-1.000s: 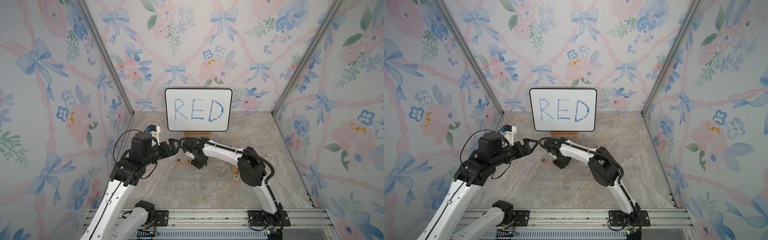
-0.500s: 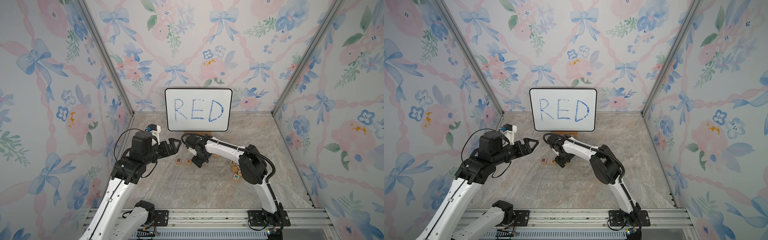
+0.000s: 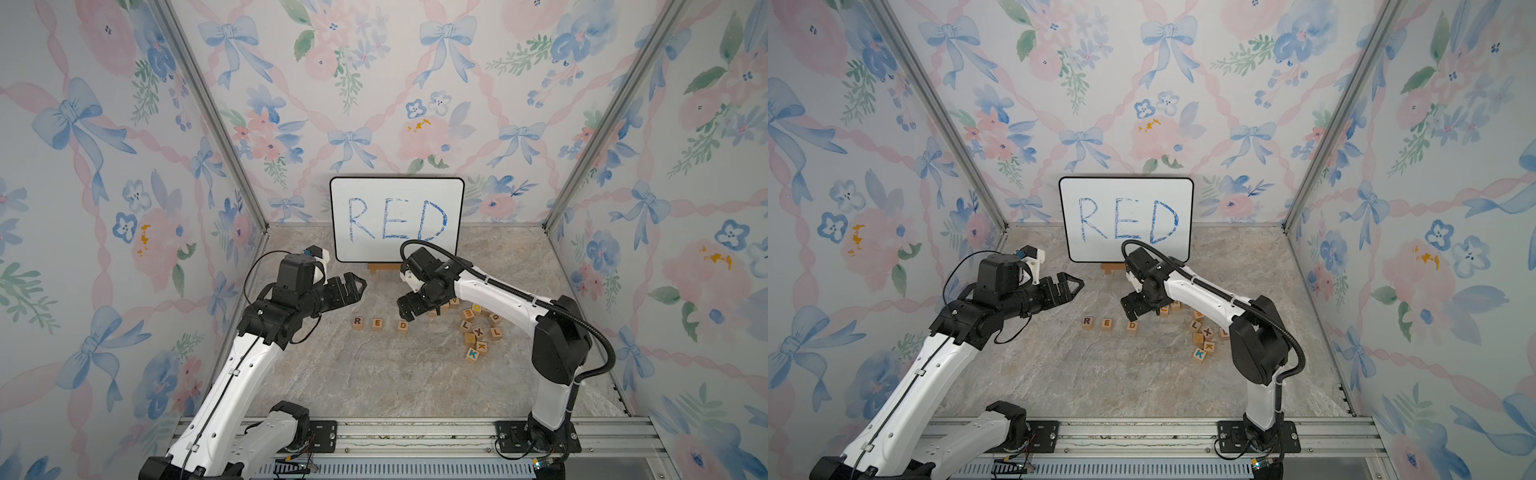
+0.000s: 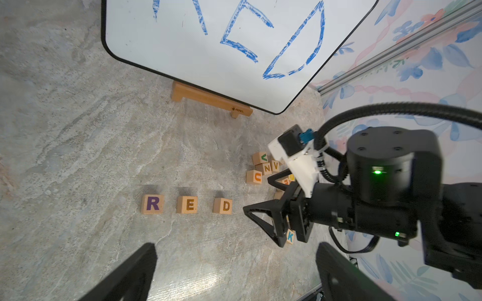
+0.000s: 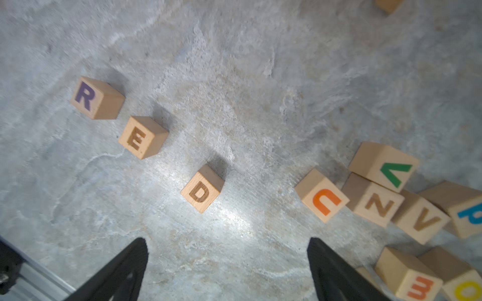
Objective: Assemble the uppercase word "red" with letter blocks
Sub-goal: Place the letter block at the center of the board, then adjust the letter block at the center of the board.
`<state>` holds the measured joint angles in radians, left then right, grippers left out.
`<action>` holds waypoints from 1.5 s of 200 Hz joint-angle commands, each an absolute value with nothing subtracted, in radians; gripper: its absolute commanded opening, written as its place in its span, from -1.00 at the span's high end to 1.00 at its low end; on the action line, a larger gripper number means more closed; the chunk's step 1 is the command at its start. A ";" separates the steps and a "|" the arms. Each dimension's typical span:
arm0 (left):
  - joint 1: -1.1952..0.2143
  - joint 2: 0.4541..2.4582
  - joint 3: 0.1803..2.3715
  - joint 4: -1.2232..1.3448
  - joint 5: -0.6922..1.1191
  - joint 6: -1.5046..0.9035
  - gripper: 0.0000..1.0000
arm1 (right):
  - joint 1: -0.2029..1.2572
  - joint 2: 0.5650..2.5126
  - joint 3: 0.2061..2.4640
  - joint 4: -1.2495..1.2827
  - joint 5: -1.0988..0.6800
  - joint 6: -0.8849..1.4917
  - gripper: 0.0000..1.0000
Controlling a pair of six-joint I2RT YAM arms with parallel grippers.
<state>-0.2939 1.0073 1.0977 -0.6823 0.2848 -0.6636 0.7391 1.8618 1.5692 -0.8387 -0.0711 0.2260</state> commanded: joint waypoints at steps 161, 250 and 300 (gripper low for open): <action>-0.665 1.617 1.225 -0.693 0.088 -0.627 -0.96 | 0.625 1.289 1.290 -0.984 -0.083 0.397 -0.94; -0.773 1.895 1.415 -0.715 0.012 -0.626 -0.49 | 0.566 1.009 1.084 -1.003 -0.060 0.466 -0.94; -0.799 1.983 1.506 -0.798 -0.123 -0.609 -0.49 | 0.539 1.001 1.078 -1.021 -0.072 0.448 -0.94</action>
<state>-0.7952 1.9766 1.4845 -0.7322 -0.0376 -0.6262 0.5564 1.0061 1.0904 -0.9882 -0.0742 0.4465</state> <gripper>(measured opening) 0.745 0.971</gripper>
